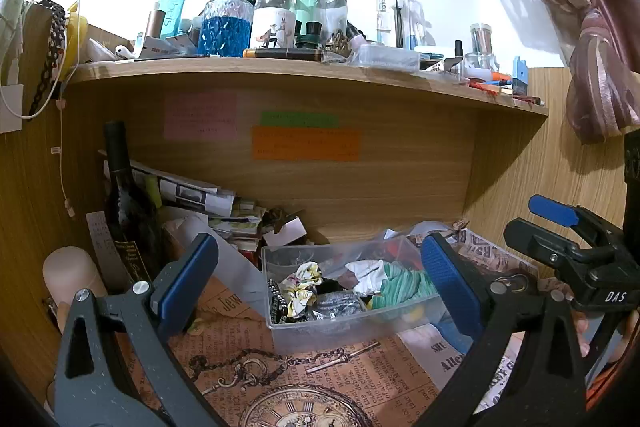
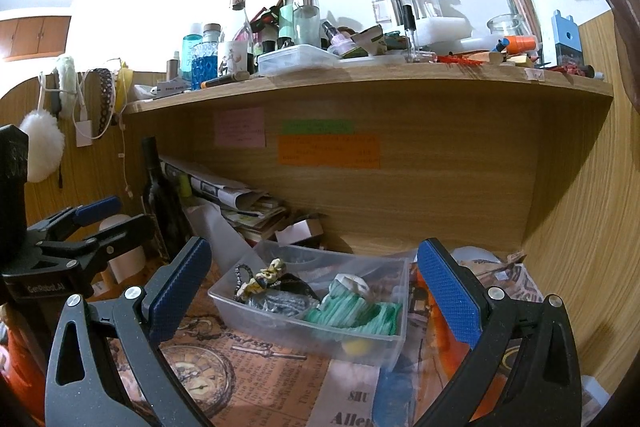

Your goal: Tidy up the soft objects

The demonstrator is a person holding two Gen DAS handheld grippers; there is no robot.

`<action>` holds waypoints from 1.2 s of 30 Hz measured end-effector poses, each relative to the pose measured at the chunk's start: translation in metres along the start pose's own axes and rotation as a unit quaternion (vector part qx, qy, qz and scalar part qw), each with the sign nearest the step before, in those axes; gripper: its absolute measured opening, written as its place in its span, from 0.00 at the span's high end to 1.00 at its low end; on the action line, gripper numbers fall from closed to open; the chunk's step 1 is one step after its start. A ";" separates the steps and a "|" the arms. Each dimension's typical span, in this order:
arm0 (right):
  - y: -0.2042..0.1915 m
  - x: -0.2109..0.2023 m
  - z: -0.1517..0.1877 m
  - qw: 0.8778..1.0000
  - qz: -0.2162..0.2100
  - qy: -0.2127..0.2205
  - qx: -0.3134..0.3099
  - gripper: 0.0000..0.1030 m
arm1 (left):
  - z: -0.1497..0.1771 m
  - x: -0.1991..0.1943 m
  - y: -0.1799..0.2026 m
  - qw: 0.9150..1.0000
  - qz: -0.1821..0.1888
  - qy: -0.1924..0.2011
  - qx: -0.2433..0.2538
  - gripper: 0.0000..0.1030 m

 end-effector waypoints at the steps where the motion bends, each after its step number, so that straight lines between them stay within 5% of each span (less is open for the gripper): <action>1: 0.000 0.001 0.000 1.000 0.001 0.000 0.000 0.00 | 0.000 0.000 0.000 1.000 0.000 0.000 0.000 0.00; 36: -0.003 0.004 0.003 1.000 -0.002 -0.006 0.003 0.00 | 0.004 0.001 0.001 1.000 0.007 -0.011 -0.015 0.00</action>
Point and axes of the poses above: each gripper's, at about its wrist camera, not at the fingertips, and x roughly the way its jaws point, y to its right, z to its underside, the point moved 10 cm from there along x, roughly the way its jaws point, and after that the axes turned 4 degrees about -z, right-handed, at the moved point
